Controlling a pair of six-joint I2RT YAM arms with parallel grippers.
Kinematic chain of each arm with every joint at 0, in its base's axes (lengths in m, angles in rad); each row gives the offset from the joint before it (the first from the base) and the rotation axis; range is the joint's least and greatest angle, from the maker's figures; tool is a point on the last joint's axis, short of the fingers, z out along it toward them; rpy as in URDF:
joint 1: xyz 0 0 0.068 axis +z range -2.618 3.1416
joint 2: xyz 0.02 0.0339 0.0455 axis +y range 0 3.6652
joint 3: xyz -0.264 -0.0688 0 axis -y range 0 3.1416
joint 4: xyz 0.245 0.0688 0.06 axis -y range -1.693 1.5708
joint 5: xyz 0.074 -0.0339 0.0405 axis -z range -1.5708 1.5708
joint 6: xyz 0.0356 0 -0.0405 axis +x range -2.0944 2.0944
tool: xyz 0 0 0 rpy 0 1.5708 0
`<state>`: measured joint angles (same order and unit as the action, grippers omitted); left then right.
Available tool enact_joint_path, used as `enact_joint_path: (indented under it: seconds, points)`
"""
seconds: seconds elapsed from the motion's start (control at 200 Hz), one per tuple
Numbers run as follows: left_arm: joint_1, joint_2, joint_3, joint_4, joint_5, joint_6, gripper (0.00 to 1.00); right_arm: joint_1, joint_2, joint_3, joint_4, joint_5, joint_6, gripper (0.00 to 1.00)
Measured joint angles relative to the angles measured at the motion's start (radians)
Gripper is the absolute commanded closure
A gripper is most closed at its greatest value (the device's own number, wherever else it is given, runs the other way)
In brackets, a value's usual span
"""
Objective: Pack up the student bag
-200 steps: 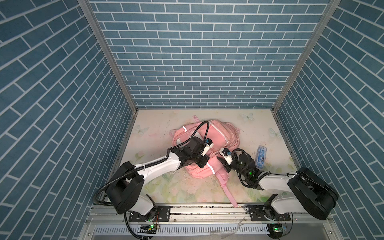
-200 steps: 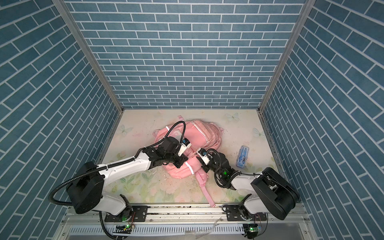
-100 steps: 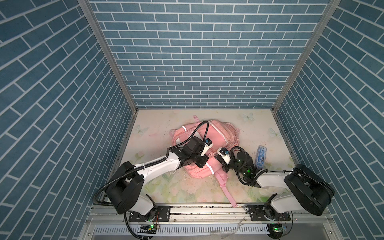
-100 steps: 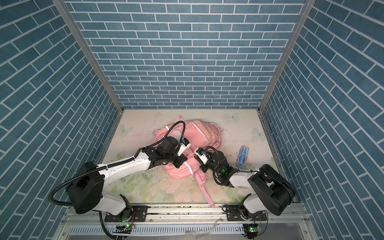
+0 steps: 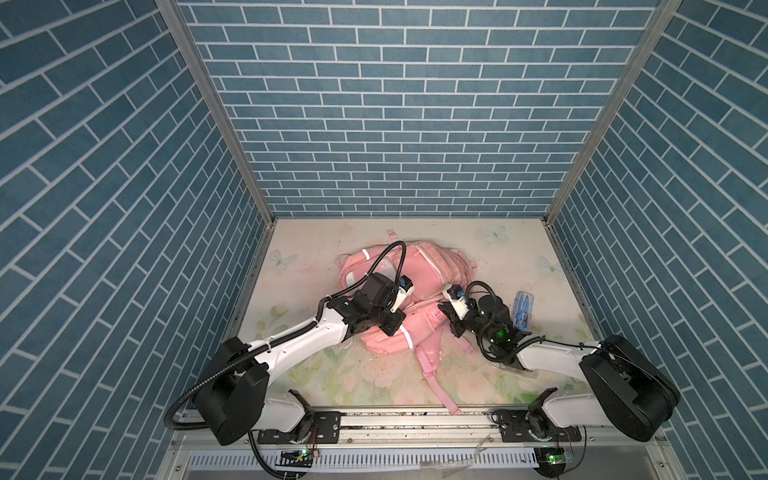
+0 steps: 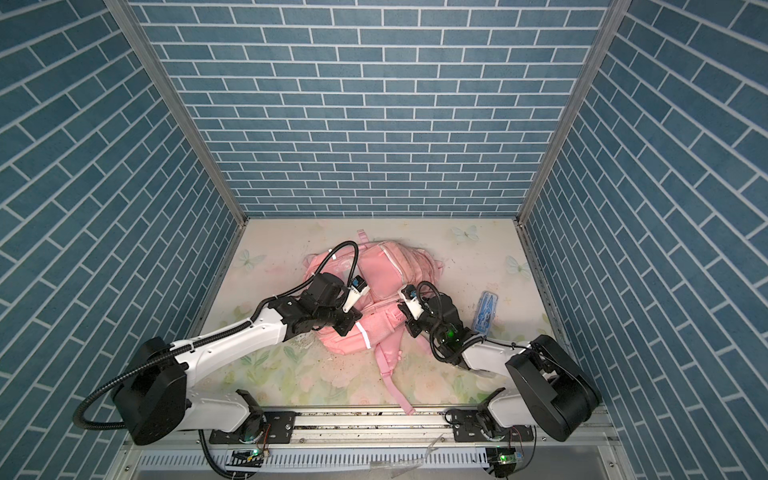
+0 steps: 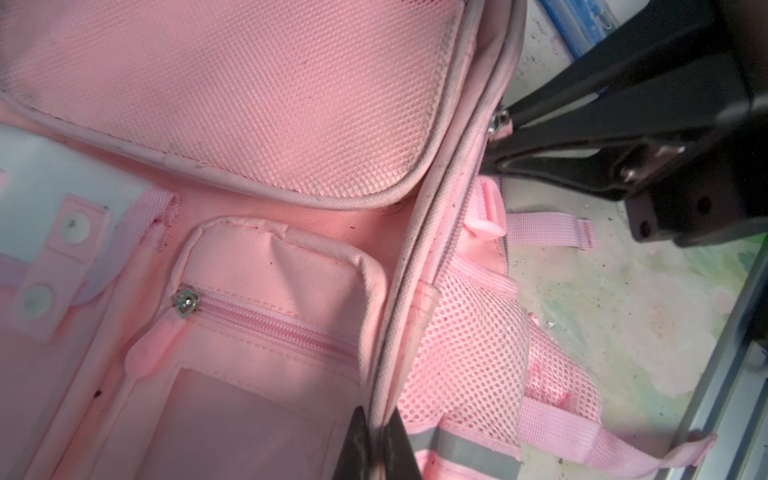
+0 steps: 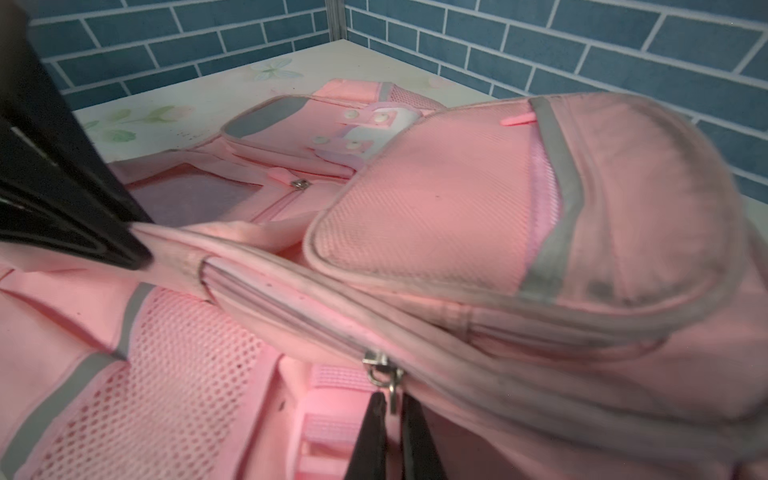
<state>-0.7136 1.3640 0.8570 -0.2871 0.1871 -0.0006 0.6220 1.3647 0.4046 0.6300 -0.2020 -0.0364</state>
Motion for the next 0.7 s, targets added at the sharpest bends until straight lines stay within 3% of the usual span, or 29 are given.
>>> enact_joint_path:
  seconds: [0.32,0.585,0.7]
  points:
    - [0.082,-0.005,-0.002,-0.035,-0.021,0.087,1.00,-0.141,0.013,0.122,-0.179,0.016,0.037,1.00]
    - [0.143,0.063,0.037,-0.049,-0.030,0.194,1.00,-0.146,0.026,0.139,-0.237,-0.029,0.037,1.00]
    - [0.219,0.098,0.063,-0.055,-0.006,0.216,1.00,-0.096,0.003,0.136,-0.258,-0.019,0.042,1.00]
